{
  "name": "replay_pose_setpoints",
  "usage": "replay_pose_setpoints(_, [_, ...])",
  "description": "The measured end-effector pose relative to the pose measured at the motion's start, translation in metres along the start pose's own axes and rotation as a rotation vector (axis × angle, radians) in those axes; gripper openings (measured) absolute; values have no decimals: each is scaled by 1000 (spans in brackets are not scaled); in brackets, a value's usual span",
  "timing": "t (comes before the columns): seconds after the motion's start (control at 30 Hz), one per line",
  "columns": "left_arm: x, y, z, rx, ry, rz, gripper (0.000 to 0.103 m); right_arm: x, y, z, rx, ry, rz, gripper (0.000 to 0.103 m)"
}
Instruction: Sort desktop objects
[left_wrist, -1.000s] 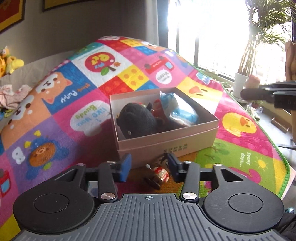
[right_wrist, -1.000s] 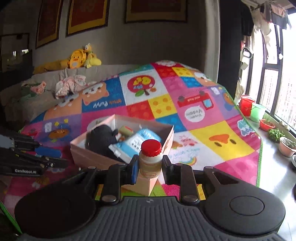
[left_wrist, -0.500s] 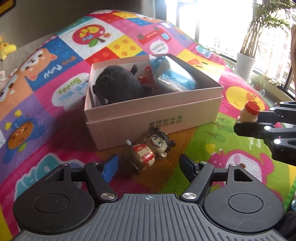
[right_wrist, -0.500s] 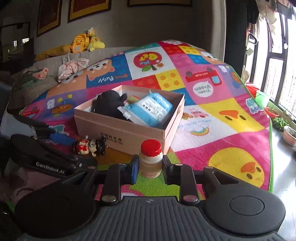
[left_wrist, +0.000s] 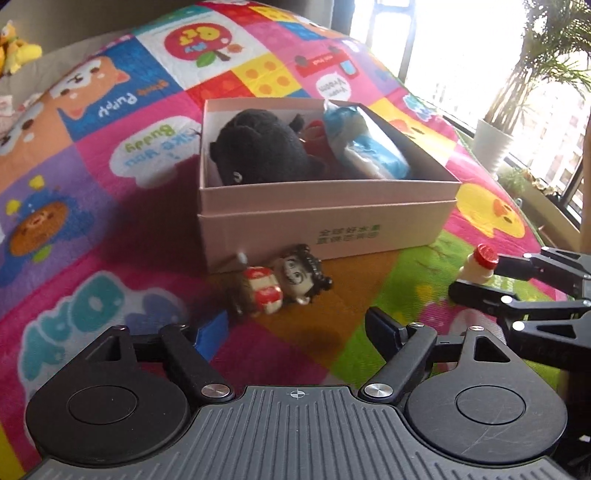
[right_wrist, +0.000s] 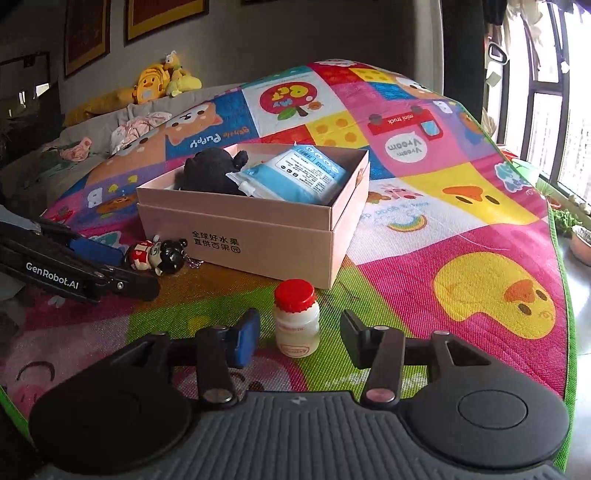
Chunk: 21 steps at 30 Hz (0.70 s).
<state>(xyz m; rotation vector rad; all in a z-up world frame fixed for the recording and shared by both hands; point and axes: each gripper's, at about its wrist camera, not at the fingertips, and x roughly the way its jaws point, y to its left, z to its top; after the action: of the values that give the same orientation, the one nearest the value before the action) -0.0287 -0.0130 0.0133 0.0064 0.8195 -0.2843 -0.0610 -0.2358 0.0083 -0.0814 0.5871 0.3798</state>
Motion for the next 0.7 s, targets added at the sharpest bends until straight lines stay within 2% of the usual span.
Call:
replay_pose_setpoints(0.2, [19, -8, 16, -22, -10, 39, 84, -1, 6, -1, -32, -14, -14, 56])
replay_pose_setpoints(0.4, [21, -12, 15, 28, -29, 81, 70, -1, 5, 0, -35, -4, -12, 56])
replay_pose_setpoints(0.47, [19, -11, 13, 35, -33, 80, 70, 1, 5, 2, -37, 5, -17, 56])
replay_pose_setpoints(0.53, [16, -10, 10, 44, -40, 84, 70, 2, 7, 3, -42, 11, -16, 52])
replay_pose_setpoints(0.63, [9, -11, 2, 68, -49, 79, 70, 5, 9, 8, -53, 29, -10, 29])
replay_pose_setpoints(0.7, [0, -12, -7, 92, -53, 61, 70, 5, 9, 11, -51, 39, -6, 25])
